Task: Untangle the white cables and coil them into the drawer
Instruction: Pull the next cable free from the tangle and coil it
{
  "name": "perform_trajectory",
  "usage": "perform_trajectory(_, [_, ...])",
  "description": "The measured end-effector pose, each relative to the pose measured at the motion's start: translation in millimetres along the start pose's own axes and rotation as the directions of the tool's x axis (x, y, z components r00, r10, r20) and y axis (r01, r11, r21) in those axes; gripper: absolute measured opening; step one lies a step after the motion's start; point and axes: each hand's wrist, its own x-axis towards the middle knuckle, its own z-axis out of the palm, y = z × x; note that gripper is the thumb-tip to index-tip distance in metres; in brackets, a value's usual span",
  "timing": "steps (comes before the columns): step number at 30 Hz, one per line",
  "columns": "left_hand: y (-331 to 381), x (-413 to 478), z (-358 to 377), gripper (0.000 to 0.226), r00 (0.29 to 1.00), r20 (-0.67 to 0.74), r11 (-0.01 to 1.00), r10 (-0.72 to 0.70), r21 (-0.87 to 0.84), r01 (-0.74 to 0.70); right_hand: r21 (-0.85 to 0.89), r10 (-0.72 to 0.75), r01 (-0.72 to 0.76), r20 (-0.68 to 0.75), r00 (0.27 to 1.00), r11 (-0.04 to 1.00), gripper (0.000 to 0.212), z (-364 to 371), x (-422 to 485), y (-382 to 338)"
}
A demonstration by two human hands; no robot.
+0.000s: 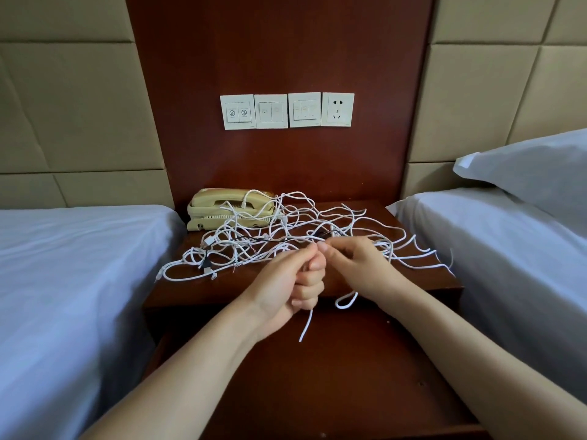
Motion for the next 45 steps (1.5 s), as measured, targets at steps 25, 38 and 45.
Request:
perform_trajectory(25, [-13, 13, -18, 0.046, 0.968, -0.212, 0.883, 0.135, 0.469, -0.02, -0.241, -0.139, 0.126, -0.036, 0.99, 0.962, 0.019, 2, -1, -21])
perform_trajectory(38, [2, 11, -22, 0.041, 0.995, -0.086, 0.99, 0.043, 0.138, -0.031, -0.433, -0.146, 0.099, -0.076, 0.986, 0.896, 0.035, -18, 8, 25])
perform_trajectory(45, [15, 16, -67, 0.042, 0.922, -0.373, 0.991, 0.107, -0.033, -0.128, -0.679, -0.009, -0.179, -0.264, 0.964, 0.712, 0.008, -58, 23, 61])
